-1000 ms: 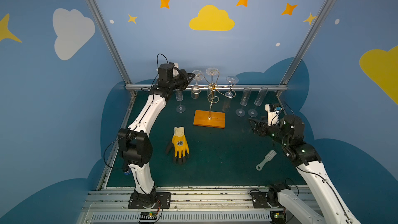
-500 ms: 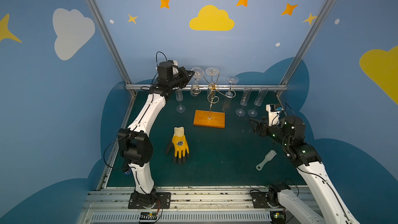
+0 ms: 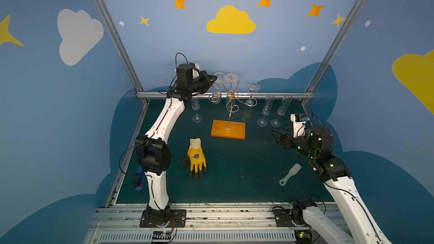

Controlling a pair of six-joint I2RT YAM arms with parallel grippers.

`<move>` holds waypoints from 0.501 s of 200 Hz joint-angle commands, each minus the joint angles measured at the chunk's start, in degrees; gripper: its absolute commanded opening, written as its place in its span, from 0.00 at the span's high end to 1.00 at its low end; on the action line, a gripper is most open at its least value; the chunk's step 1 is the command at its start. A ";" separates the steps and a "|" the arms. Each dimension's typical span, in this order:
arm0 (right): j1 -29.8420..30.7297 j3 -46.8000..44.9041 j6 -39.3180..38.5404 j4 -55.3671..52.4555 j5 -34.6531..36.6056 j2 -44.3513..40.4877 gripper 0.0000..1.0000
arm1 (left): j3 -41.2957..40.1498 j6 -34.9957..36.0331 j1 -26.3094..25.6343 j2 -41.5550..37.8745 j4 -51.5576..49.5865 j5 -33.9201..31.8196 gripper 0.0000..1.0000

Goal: Take the wine glass off the wine glass rack
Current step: Pick up the wine glass from the wine glass rack.

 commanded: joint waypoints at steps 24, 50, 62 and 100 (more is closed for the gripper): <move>-0.43 -0.09 -0.03 -1.31 0.24 -1.36 0.21 | -2.14 1.13 -0.48 -3.52 2.23 2.44 0.97; -0.43 -0.18 0.39 -1.10 0.02 -1.40 0.21 | -8.00 0.91 -0.31 -7.37 4.42 2.12 0.97; -0.43 -0.18 0.44 -1.12 -0.07 -1.44 0.21 | -10.63 0.56 -0.21 -9.01 5.65 2.05 0.97; -0.47 -0.09 0.47 -1.42 -0.18 -1.64 0.21 | -18.70 -1.76 0.63 -14.44 9.93 0.94 0.97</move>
